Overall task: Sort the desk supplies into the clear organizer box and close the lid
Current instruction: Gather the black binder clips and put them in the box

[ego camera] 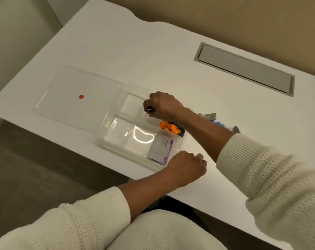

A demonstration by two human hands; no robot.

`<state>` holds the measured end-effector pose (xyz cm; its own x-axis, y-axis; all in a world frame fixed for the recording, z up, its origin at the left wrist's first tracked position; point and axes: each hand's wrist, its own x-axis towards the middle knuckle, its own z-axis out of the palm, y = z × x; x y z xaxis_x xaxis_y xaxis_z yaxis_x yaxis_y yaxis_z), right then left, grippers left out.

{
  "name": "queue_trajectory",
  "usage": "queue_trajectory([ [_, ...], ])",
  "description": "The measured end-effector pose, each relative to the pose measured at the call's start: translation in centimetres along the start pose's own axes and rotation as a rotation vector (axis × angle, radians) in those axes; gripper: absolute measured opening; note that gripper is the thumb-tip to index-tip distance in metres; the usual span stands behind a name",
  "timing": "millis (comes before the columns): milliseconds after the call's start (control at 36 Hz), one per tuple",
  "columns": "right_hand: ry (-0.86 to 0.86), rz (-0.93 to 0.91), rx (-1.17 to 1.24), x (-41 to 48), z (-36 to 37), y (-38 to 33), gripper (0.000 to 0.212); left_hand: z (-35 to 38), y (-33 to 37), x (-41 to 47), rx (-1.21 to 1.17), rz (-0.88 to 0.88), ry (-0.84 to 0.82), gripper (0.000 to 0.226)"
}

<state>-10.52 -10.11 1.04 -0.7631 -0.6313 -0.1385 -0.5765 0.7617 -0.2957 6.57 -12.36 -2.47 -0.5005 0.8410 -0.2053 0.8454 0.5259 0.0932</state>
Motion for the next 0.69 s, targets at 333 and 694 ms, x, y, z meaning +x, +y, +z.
queue_trajectory([
  [333, -0.104, -0.080, -0.067, -0.5, -0.2, 0.9, 0.035, 1.7, 3.6, 0.9, -0.052, -0.427, -0.080, 0.027],
  [694, 0.112, -0.087, 0.061, -5.4, -1.1, 4.5, 0.036, 0.9, 4.4, 3.4, 0.229, -0.646, -0.239, 0.039],
])
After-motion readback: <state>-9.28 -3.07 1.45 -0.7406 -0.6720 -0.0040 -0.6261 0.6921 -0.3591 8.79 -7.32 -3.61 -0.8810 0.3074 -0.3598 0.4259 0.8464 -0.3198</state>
